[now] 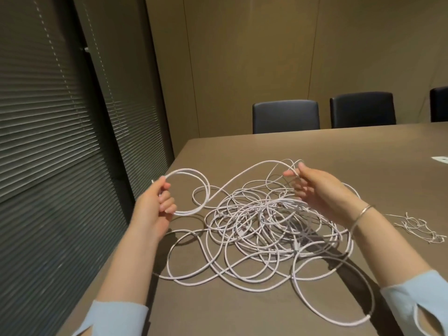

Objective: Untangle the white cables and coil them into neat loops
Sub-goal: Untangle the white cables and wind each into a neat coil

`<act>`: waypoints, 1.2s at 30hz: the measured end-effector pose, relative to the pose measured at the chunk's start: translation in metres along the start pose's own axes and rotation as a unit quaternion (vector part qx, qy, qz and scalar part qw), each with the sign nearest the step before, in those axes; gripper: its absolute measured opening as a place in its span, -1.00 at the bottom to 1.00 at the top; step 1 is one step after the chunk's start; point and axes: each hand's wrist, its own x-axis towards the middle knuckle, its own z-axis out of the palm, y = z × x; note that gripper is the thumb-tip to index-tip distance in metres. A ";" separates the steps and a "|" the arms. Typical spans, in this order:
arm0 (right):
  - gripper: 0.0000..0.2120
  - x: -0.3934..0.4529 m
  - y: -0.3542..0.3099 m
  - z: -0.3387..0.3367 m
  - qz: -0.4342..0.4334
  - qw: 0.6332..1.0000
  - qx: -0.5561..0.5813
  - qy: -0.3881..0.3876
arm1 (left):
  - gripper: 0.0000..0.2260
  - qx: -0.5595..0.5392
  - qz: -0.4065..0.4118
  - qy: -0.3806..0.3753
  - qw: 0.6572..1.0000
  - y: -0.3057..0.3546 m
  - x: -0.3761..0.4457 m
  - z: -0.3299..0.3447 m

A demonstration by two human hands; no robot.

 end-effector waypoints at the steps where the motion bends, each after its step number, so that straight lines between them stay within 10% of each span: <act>1: -0.70 -0.001 0.000 0.007 -0.022 1.000 0.003 0.019 | -0.71 0.023 0.001 -0.005 1.000 -0.007 -0.001 0.005; 7: -0.79 -0.018 0.006 0.057 -0.146 0.973 -0.179 0.007 | -0.73 0.039 -0.024 -0.071 0.996 -0.034 -0.011 0.032; 16: -0.70 -0.023 0.050 0.094 -0.338 0.768 -0.539 -0.073 | -0.65 0.122 -0.013 -0.103 0.987 -0.054 -0.034 0.058; 24: -0.59 -0.022 0.059 0.079 -0.364 0.763 -0.534 0.014 | -0.63 0.056 0.002 -0.122 0.991 -0.045 -0.025 0.046; 29: -0.17 -0.012 0.061 0.062 -0.135 0.869 -0.468 0.083 | -0.62 -0.050 -0.001 -0.120 0.992 -0.027 -0.021 0.032; 36: -0.71 -0.005 0.061 0.047 0.007 0.840 -0.537 0.075 | -0.63 -0.156 -0.046 -0.136 0.977 -0.011 -0.019 0.013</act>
